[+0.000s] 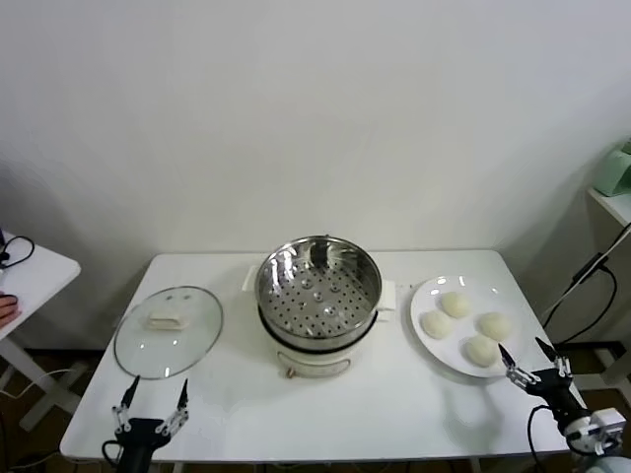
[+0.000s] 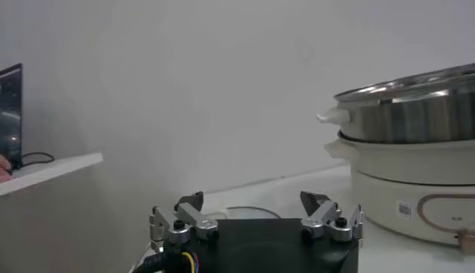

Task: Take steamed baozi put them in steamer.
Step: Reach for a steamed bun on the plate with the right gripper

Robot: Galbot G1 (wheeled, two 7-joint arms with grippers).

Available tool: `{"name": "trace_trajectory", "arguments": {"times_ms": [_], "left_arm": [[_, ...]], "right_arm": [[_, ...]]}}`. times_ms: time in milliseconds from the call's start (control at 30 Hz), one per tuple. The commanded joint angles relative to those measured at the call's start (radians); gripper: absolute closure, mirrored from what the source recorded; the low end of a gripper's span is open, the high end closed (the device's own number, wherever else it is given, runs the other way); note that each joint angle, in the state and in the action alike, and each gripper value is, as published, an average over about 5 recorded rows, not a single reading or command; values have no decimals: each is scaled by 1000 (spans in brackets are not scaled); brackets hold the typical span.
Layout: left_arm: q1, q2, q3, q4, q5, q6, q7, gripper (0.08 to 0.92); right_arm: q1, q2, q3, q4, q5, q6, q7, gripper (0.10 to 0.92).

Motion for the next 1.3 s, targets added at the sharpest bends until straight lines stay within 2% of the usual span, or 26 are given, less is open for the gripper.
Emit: {"name": "trace_trajectory", "arguments": {"times_ms": [33, 167, 367, 467, 600, 733, 867, 1067, 1300], "left_arm": [[1, 2, 1, 0, 4, 2, -2, 177], [2, 8, 11, -4, 4, -3, -2, 177], [-12, 13, 35, -4, 1, 4, -9, 177], [-23, 18, 39, 3, -8, 8, -11, 177], [-31, 24, 38, 6, -28, 12, -11, 177], [-36, 23, 41, -1, -61, 32, -18, 177], [-53, 19, 43, 5, -63, 47, -48, 177], [-66, 25, 34, 10, -69, 65, -72, 177], [-79, 31, 21, 22, -75, 76, -73, 177]], "right_arm": [[146, -103, 0, 1, -176, -111, -110, 203], [289, -251, -98, -74, -260, -144, -245, 203], [626, -472, -383, -288, -398, -60, -529, 203], [837, -531, -588, -370, -442, -52, -637, 203], [1173, -551, -928, -485, -586, -16, -781, 203], [1464, -505, -1258, -602, -650, 18, -847, 203], [1630, -392, -1467, -738, -673, 54, -882, 203], [1692, -180, -1518, -970, -744, 108, -908, 203], [1665, -31, -1486, -1110, -775, 112, -914, 203]]}}
